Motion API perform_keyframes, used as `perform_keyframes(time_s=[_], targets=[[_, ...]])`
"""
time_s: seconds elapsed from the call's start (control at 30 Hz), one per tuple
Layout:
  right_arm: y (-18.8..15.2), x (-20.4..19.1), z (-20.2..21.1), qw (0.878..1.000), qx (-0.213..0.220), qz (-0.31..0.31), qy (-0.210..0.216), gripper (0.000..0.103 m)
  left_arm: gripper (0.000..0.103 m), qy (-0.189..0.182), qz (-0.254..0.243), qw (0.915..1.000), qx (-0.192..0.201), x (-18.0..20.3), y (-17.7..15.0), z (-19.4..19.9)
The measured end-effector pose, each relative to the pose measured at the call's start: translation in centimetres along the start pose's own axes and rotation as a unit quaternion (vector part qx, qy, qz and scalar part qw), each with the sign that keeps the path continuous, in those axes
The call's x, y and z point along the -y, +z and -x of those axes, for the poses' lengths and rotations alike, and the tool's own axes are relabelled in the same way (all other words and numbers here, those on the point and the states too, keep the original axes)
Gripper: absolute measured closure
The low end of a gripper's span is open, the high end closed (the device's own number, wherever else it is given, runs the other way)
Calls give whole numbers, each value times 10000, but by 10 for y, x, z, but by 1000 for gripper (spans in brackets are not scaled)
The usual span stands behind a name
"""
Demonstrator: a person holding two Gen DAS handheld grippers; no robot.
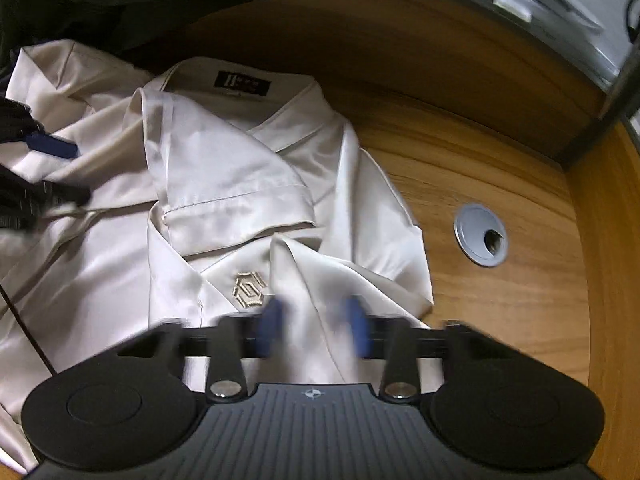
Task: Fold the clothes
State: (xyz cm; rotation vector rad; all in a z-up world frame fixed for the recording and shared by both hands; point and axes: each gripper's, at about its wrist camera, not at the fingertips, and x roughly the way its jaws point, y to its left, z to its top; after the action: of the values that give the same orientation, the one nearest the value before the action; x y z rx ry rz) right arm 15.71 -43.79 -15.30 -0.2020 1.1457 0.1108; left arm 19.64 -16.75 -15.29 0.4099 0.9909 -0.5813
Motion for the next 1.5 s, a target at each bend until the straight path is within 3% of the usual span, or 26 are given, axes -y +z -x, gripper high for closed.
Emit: perform_keyframes(time_s=[0.1,0.23,0.33,0.43,0.57,0.7,0.83,0.93,1.07,1.13,1.2,1.3,1.5], targets=[[0,5,5,10000,30,-75,-52,99,100,5,250,9997,15,-9,-2,10],[-11,22,26,9986,99,-169,-498,100,100,422,707,9963,258,-34,-11,34],[-24,44,43,9951,72,-385,-912,100,100,909,1204,9880,327,-66,-28,61],[-41,69,57,9894,5,-674,-1290,100,100,1429,1763,9734,322,-101,-52,88],[-61,94,76,9767,-22,-991,-1903,102,100,2118,2561,9429,237,-137,-87,127],[-68,98,87,9602,54,-1122,-2556,102,100,2651,3463,8998,166,-157,-118,164],[-65,90,77,9480,-43,-1001,-3022,102,100,3320,3943,8568,129,-148,-133,185],[-64,84,75,9553,-89,-984,-2787,97,99,3396,4119,8456,18,-152,-146,192],[-62,72,88,9693,98,-1076,-2207,83,97,3339,4118,8478,-125,-159,-165,195],[-63,58,96,9781,227,-1041,-1789,74,88,3237,4193,8481,-133,-164,-176,196],[-65,41,104,9856,340,-933,-1369,73,83,3100,4262,8497,-137,-169,-186,195],[-69,6,111,9938,428,-612,-828,70,81,3024,4168,8571,-90,-170,-196,199],[-85,-77,111,9996,274,103,36,66,68,2735,3876,8803,-58,-157,-208,209]])
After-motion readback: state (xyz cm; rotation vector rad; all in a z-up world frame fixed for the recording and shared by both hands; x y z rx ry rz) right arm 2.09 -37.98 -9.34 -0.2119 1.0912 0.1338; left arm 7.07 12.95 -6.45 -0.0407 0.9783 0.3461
